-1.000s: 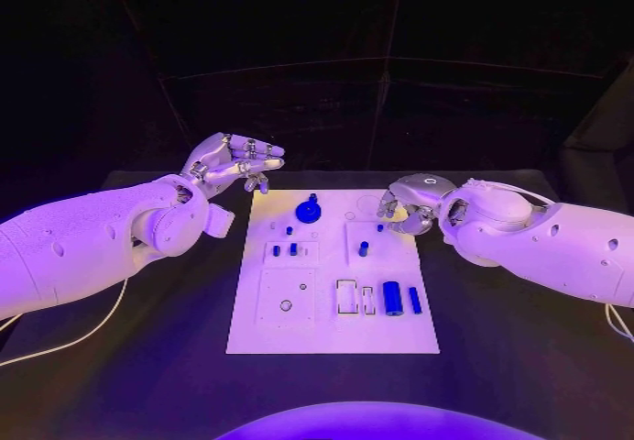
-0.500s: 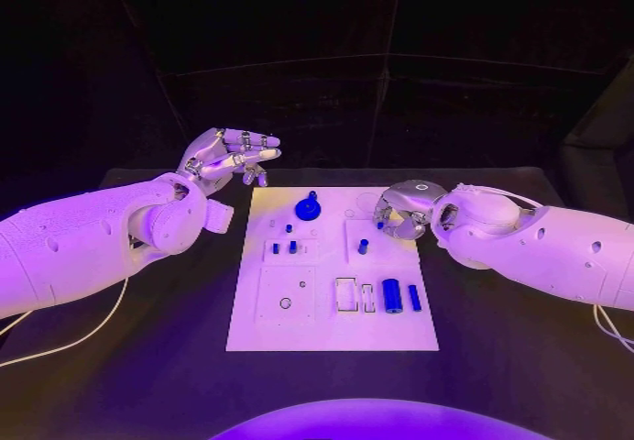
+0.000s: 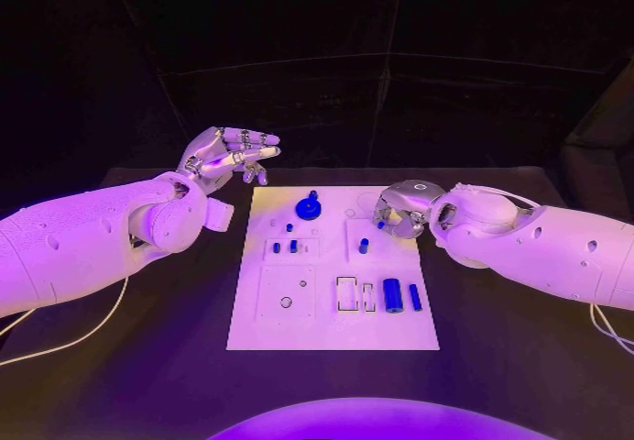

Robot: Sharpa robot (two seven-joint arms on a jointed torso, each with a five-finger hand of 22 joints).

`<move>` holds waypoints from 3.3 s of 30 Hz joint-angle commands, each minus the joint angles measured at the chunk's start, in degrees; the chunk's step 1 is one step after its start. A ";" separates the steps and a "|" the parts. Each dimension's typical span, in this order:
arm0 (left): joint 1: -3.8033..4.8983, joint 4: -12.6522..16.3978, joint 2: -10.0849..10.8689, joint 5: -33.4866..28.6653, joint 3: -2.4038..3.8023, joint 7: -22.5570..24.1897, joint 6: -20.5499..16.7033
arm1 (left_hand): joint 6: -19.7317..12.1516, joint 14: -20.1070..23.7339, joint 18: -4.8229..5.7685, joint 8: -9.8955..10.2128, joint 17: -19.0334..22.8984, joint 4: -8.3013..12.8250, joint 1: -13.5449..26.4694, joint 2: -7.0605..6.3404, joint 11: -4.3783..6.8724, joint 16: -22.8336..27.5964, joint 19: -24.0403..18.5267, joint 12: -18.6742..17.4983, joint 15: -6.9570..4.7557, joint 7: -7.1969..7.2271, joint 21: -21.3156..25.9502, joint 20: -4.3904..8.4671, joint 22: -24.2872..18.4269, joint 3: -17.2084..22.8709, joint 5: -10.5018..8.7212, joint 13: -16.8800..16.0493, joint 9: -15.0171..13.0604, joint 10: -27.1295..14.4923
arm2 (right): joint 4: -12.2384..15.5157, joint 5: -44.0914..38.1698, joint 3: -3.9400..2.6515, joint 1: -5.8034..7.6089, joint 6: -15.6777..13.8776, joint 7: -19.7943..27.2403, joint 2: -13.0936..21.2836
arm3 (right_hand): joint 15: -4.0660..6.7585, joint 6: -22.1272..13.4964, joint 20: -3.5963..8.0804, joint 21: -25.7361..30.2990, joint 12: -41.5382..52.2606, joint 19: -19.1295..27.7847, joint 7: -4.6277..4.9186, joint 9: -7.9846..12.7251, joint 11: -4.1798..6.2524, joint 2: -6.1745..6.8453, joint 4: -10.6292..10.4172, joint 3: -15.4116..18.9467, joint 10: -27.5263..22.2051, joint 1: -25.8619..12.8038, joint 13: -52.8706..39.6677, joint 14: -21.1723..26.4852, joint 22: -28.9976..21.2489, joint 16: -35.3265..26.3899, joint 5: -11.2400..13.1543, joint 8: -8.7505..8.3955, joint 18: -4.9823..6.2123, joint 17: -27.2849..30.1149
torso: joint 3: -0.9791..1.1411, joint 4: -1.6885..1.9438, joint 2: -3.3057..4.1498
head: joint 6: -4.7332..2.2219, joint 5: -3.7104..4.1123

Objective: Assemble the parts on the task board

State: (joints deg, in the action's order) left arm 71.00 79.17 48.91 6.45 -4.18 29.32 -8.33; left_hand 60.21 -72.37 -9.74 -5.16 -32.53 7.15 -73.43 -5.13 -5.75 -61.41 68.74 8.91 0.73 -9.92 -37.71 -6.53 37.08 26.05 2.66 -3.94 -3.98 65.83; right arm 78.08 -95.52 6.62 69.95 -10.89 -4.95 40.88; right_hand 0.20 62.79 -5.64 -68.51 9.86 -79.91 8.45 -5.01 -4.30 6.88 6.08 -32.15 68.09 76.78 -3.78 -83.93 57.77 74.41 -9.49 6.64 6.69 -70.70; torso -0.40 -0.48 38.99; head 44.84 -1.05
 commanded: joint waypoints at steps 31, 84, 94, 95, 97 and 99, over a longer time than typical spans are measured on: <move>0.07 -0.43 0.33 -0.54 0.04 0.73 -0.77 | 0.38 0.61 -0.76 -0.12 0.45 0.16 -0.31 0.23 -0.02 0.56 -0.40 0.40 -0.02 -0.15 0.47 0.16 -0.29 -0.58 0.10 -0.04 0.08 -0.13 | 3.50 -2.42 0.09 -0.63 -11.03 -4.19 2.12 | 1.18 2.99 1.04 -2.62 -0.64 -1.66 -0.74 -0.23 0.88 -1.42 0.88 -1.50 3.54 0.62 -0.26 -3.13 3.24 1.98 2.74 0.28 -0.93 -1.20 | 0.00 0.01 -0.13 | -0.12 0.33; 0.01 -0.55 -0.44 -0.54 0.00 0.17 -0.45 | 0.31 0.68 -0.75 -0.08 0.71 0.18 -0.36 0.25 -0.04 0.70 -0.39 0.40 -0.01 -0.18 0.53 0.16 -0.34 -0.65 0.10 -0.03 0.10 -0.17 | 15.58 -3.67 0.17 -4.00 -3.56 -4.98 -5.66 | 1.30 3.37 1.25 -2.96 -1.44 -1.70 -0.82 -0.16 0.95 -1.32 0.15 -1.15 3.84 -0.53 -0.25 -3.23 3.51 2.61 3.12 -0.07 -0.96 -1.57 | -0.08 -0.06 0.00 | 1.72 -3.83; 0.01 -0.42 -0.52 -0.54 0.00 0.05 -0.36 | 0.25 0.73 -0.75 -0.05 0.88 0.19 -0.44 0.34 -0.07 0.80 -0.38 0.41 0.00 -0.21 0.63 0.16 -0.42 -0.72 0.10 -0.02 0.11 -0.24 | 14.44 -4.55 0.33 -5.18 -2.55 -4.91 -7.57 | 1.29 3.34 1.26 -2.90 -1.58 -1.65 -0.80 -0.14 0.94 -1.33 0.01 -1.00 3.81 -0.70 -0.25 -3.22 3.39 2.62 3.07 -0.15 -0.94 -1.53 | -0.03 0.00 0.02 | 2.16 -4.19; 0.01 -0.41 -0.53 -0.54 0.00 0.05 -0.35 | 0.25 0.73 -0.75 -0.05 0.88 0.19 -0.44 0.34 -0.07 0.80 -0.38 0.41 0.00 -0.21 0.63 0.16 -0.42 -0.72 0.10 -0.02 0.11 -0.24 | 14.31 -4.60 0.35 -5.25 -2.44 -4.89 -7.74 | 1.29 3.34 1.26 -2.90 -1.58 -1.65 -0.80 -0.14 0.94 -1.33 0.01 -1.00 3.81 -0.70 -0.25 -3.22 3.39 2.62 3.07 -0.15 -0.94 -1.53 | -0.03 0.01 0.01 | 2.22 -4.22; 0.01 -0.37 -0.54 -0.54 0.01 0.03 -0.32 | 0.25 0.73 -0.75 -0.05 0.88 0.19 -0.44 0.34 -0.07 0.80 -0.38 0.41 0.00 -0.21 0.63 0.16 -0.42 -0.72 0.10 -0.02 0.11 -0.24 | 14.08 -4.71 0.43 -5.36 -2.29 -4.87 -8.03 | 1.29 3.34 1.26 -2.90 -1.58 -1.65 -0.80 -0.14 0.94 -1.33 0.01 -1.00 3.81 -0.70 -0.25 -3.22 3.39 2.62 3.07 -0.15 -0.94 -1.53 | -0.05 0.00 0.04 | 2.28 -4.28; 0.01 -0.34 -0.54 -0.54 0.01 0.01 -0.30 | 0.25 0.73 -0.75 -0.05 0.88 0.19 -0.44 0.34 -0.07 0.80 -0.38 0.41 0.00 -0.21 0.63 0.16 -0.42 -0.72 0.10 -0.02 0.11 -0.24 | 13.87 -4.81 0.54 -5.45 -2.17 -4.86 -8.27 | 1.29 3.33 1.26 -2.91 -1.61 -1.64 -0.80 -0.14 0.94 -1.34 -0.03 -0.97 3.80 -0.74 -0.24 -3.22 3.41 2.63 3.05 -0.17 -0.94 -1.53 | -0.05 0.01 0.08 | 2.39 -4.34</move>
State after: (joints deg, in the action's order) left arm 70.93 78.66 48.44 6.18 -4.22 29.13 -8.96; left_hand 60.20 -71.96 -9.69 -5.15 -31.70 7.36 -73.43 -5.13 -5.74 -60.91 68.73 9.10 0.74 -9.92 -37.28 -6.54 36.72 25.54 2.66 -3.95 -3.96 65.83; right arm 92.00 -99.39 7.14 64.47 -14.09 -10.21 32.70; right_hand 1.04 65.74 -4.50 -71.27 8.54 -81.20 7.44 -5.10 -3.39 5.36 6.39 -33.03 71.45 76.64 -4.02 -83.94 61.21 76.67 -6.53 6.43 6.68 -72.22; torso -0.44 -0.50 39.02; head 47.13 -5.32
